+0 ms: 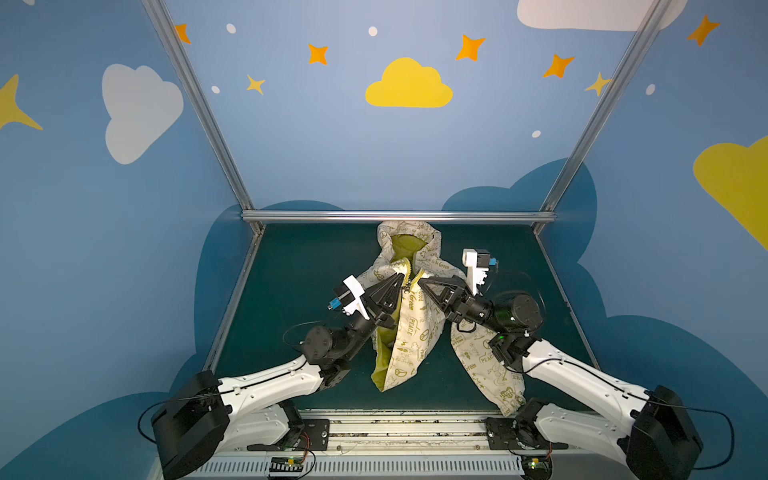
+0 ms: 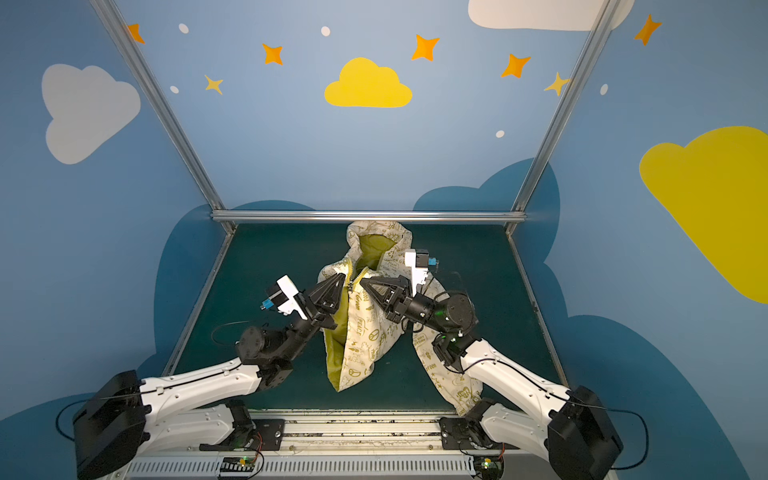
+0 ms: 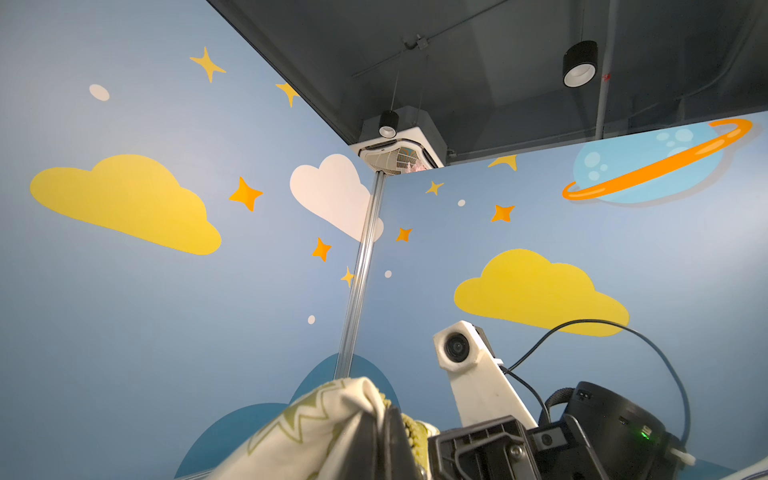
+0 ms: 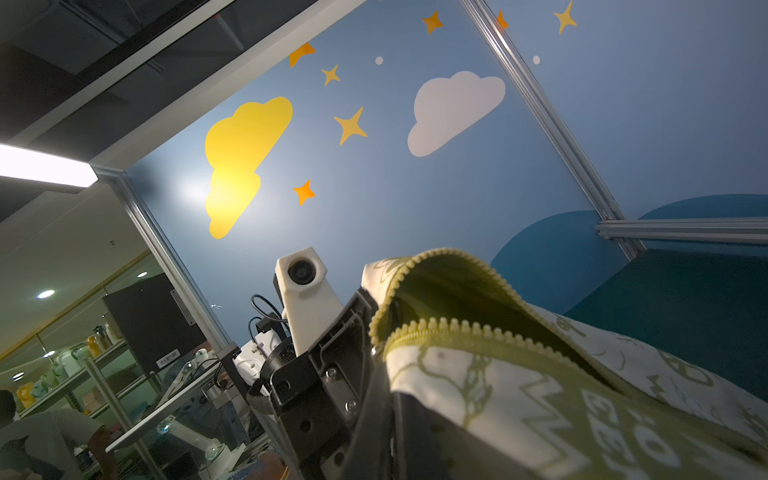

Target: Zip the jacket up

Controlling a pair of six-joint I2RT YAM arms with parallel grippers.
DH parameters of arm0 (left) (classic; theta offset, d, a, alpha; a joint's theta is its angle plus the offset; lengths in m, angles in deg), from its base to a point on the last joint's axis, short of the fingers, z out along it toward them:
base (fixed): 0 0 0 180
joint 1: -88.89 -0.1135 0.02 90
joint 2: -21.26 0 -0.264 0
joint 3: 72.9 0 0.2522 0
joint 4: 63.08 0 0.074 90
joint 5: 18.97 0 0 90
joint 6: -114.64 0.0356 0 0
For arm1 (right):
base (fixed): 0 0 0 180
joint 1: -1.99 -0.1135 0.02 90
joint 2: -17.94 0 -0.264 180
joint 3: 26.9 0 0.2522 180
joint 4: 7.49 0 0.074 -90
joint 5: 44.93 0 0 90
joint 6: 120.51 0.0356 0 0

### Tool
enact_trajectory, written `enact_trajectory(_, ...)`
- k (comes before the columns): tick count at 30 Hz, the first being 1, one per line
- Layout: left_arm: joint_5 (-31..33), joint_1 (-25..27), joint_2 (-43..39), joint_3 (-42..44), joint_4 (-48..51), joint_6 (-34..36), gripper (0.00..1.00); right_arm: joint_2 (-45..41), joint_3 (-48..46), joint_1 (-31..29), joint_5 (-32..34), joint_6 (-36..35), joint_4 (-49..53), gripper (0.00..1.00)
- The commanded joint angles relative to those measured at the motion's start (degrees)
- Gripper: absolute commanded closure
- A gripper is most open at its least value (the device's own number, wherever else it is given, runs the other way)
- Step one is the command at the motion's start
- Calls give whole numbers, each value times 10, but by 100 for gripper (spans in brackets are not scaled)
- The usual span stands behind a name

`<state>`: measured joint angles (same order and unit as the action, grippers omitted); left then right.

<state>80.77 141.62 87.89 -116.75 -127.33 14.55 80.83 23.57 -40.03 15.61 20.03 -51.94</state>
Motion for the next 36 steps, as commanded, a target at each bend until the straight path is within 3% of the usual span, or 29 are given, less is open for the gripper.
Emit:
enact_trajectory(1, -4, -1, -17, 0, -19, 17, 97, -23, 10, 5, 29, -3, -45, 100)
enact_trajectory(27, -30, 4, 20, -21, -19, 52, 97, -52, 46, 4, 52, 0, -35, 100)
enact_trajectory(36, -36, 4, -3, -11, 32, 66, 97, -81, 30, 8, 100, -23, -16, 100)
